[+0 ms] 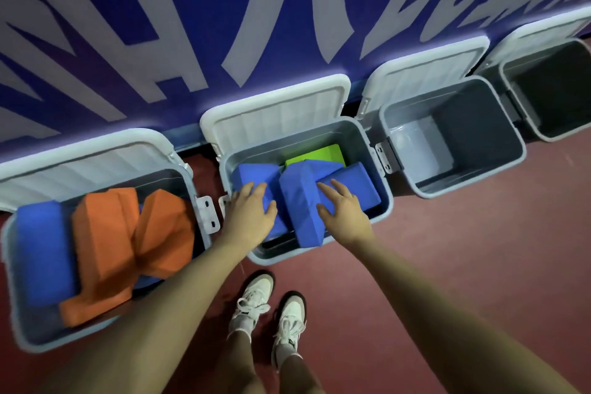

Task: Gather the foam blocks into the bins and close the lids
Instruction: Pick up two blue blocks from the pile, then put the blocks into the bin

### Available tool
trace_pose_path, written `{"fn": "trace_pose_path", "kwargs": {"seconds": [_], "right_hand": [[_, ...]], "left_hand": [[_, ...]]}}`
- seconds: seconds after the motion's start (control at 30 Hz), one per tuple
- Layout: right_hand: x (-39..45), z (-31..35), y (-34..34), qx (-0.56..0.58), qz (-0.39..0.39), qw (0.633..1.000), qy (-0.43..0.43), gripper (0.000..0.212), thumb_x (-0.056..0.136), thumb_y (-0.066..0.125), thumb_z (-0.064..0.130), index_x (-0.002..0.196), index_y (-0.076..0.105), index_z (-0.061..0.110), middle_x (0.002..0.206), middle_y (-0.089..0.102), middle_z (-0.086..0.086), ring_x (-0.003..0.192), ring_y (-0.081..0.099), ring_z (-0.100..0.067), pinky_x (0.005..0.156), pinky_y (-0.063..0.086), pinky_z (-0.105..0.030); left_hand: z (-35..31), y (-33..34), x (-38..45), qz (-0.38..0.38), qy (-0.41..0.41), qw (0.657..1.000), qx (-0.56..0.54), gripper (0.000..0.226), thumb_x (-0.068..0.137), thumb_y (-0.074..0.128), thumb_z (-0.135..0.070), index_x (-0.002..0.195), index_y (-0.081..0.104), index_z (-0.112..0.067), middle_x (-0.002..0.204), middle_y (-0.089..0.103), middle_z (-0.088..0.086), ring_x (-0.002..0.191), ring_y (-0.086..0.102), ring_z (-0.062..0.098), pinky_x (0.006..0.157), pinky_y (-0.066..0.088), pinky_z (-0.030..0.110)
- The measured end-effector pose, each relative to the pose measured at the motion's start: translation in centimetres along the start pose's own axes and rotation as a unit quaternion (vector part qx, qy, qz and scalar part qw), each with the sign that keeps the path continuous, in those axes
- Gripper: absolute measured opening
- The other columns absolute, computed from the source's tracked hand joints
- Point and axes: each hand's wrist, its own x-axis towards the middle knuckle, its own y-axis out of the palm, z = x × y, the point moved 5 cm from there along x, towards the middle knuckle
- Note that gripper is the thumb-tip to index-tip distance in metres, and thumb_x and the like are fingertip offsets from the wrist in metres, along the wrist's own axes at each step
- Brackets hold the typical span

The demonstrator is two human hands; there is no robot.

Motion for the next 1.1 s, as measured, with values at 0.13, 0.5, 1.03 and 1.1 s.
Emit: {"fn": "trace_pose_path", "kwargs": {"seconds": [0.13, 0.5, 1.03, 1.1], "right_hand": [[-3.1, 2.7, -3.5, -0.036, -0.027, 0.999, -0.017, 0.049, 0.100, 0.045, 0.030, 0.148, 0.034, 0.028, 0.158, 0.022, 0.002, 0.137, 0.028, -0.026, 0.092, 0.043, -0.039], [-16.5, 3.0, -9.6, 0.010, -0.190, 0.979, 0.075, 0.046, 0.099, 0.047, 0.032, 0.144, 0.041, 0.028, 0.152, 0.034, 0.005, 0.129, 0.040, -0.023, 0.089, 0.047, -0.036], [-47.7, -11.2, -4.1, 0.145, -0.390, 0.818, 0.397, 0.046, 0.099, 0.045, 0.032, 0.144, 0.040, 0.023, 0.149, 0.038, 0.001, 0.125, 0.044, -0.026, 0.093, 0.045, -0.038], [-52.9, -12.7, -1.3, 0.167, -0.407, 0.790, 0.428, 0.046, 0.099, 0.045, 0.032, 0.143, 0.041, 0.023, 0.148, 0.038, 0.002, 0.124, 0.045, -0.025, 0.094, 0.044, -0.037]], "left_hand": [[-2.4, -4.6, -2.2, -0.018, 0.077, 0.997, 0.019, 0.053, 0.092, 0.043, -0.035, 0.138, 0.048, -0.007, 0.143, 0.044, 0.015, 0.128, 0.041, 0.037, 0.107, 0.030, 0.042], [-11.8, -9.8, -9.7, 0.029, 0.299, 0.939, 0.169, 0.051, 0.100, 0.040, -0.031, 0.147, 0.031, -0.017, 0.154, 0.027, 0.005, 0.137, 0.029, 0.025, 0.109, 0.017, 0.032], [-26.8, 5.6, -35.4, 0.171, 0.632, 0.698, 0.290, 0.054, 0.097, 0.035, -0.038, 0.145, 0.038, -0.012, 0.151, 0.035, 0.008, 0.136, 0.034, 0.026, 0.109, 0.023, 0.035], [-27.4, 8.5, -40.6, 0.185, 0.664, 0.654, 0.312, 0.060, 0.093, 0.028, -0.045, 0.143, 0.039, -0.013, 0.149, 0.038, 0.008, 0.134, 0.037, 0.027, 0.107, 0.025, 0.034]]}}
